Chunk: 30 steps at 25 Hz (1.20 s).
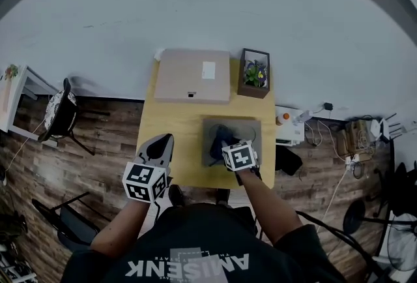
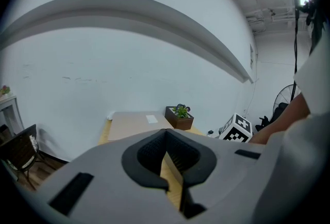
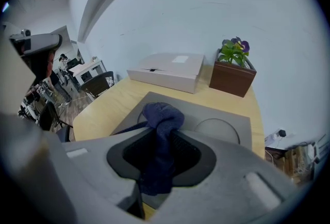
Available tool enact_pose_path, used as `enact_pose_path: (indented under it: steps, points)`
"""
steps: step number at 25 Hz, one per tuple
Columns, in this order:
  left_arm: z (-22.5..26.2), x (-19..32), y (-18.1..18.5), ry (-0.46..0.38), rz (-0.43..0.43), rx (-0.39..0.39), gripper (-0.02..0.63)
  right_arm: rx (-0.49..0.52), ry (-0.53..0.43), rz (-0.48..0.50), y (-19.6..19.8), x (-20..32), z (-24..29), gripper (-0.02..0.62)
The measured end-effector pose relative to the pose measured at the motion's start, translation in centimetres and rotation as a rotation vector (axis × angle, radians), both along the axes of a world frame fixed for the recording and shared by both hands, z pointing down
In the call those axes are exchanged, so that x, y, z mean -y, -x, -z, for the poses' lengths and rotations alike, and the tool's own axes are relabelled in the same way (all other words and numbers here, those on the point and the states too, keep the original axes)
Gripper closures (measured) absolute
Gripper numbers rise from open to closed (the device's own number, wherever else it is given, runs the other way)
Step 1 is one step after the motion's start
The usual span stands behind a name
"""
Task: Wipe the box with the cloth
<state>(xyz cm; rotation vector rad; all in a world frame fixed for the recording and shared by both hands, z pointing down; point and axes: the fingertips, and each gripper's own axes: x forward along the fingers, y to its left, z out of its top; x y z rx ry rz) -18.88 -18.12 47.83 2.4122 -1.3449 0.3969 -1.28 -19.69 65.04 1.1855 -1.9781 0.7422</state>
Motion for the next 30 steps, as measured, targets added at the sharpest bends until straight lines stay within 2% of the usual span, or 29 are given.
enact_pose_path:
  steps: [8,20,30]
  points:
    - [0.1,0.9,-1.8,-0.005,-0.047,-0.003,0.604,-0.002,0.0,-0.052,-2.8,-0.2,0.1,0.495]
    - [0.1,1.6,-4.6,-0.006,-0.12,-0.009,0.604,-0.03,0.004,-0.183,-9.3,-1.5,0.0,0.495]
    - [0.5,2.2,-6.6,-0.015,-0.17,-0.005,0.604,-0.065,-0.006,-0.232,-12.9,-2.3,0.1,0.495]
